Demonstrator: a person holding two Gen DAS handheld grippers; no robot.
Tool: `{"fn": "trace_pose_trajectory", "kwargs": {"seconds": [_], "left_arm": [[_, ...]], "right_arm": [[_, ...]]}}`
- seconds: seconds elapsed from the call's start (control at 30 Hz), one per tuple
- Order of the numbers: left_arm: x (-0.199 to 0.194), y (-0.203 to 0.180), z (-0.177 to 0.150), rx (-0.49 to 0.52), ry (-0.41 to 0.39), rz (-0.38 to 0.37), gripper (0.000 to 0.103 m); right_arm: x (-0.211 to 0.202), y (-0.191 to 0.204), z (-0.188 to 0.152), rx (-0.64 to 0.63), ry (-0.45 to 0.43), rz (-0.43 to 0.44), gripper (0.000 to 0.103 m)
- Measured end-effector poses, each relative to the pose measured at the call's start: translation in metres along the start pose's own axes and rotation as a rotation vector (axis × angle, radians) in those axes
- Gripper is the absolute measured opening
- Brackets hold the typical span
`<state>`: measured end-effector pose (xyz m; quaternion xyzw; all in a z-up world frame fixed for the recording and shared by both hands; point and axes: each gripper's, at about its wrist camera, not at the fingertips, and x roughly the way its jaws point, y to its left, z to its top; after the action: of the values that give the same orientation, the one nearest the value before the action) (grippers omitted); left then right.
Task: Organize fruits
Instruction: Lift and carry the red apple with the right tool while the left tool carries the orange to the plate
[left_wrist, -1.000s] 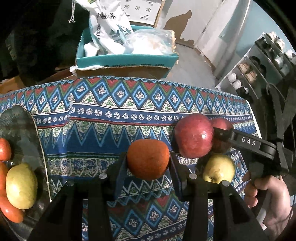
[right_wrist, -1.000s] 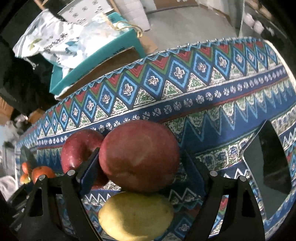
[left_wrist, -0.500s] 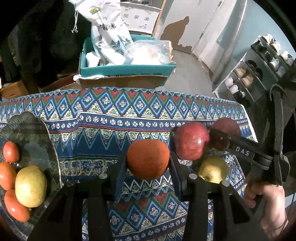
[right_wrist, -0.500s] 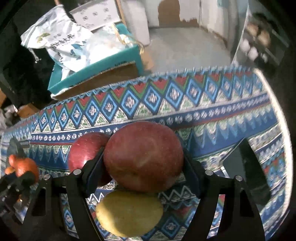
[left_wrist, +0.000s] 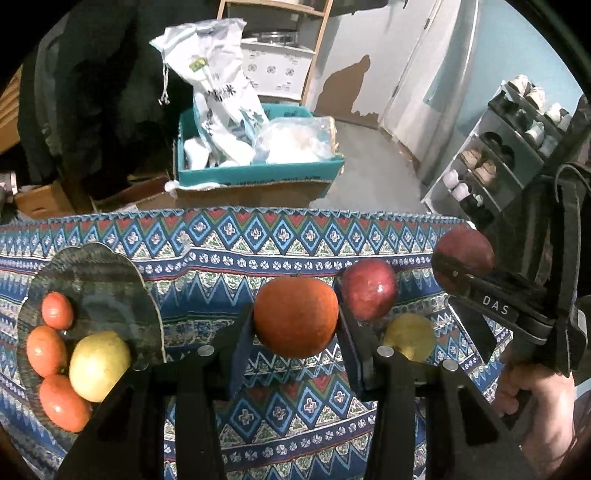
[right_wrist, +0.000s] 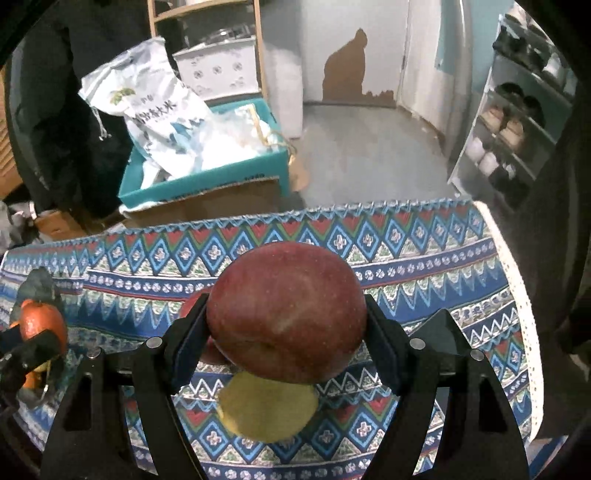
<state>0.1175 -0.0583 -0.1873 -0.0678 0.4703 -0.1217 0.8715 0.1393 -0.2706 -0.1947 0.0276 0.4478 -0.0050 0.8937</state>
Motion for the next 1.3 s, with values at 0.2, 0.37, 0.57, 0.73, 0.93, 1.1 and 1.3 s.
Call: {"fn": "trace_pose_trajectory", "kwargs": {"seconds": [0.2,0.37,0.57,0.73,0.93,1.1,1.3], "left_arm": [[-0.023,0.001,0.001,0.003,-0.041,-0.004,0.045],[-0.041,0.0,0.001,0.013,-0.077,-0.005,0.045],[-0.059,0.001,0.001,0.01,-0.107,-0.008,0.045],[-0.07,0.004,0.001,0.007,-0.128,-0.003,0.045],[-0.084,0.008,0.002,0.0,-0.152,-0.003,0.045],[-0.097,0.014,0.003,-0.004,-0.175,-0.001,0.045],[-0.106,0.027,0.004,-0.025,-0.191,0.012,0.045]], "right_arm": [[-0.029,0.01,0.002,-0.025,-0.05,0.012,0.077],[-0.052,0.02,0.004,-0.046,-0.089,0.031,0.077],[-0.075,0.031,0.006,-0.071,-0.13,0.049,0.077],[-0.092,0.042,0.007,-0.094,-0.162,0.069,0.077],[-0.11,0.058,0.009,-0.125,-0.195,0.099,0.077],[-0.121,0.072,0.01,-0.147,-0.217,0.123,0.077],[-0.125,0.093,0.012,-0.176,-0.223,0.155,0.077]]}}
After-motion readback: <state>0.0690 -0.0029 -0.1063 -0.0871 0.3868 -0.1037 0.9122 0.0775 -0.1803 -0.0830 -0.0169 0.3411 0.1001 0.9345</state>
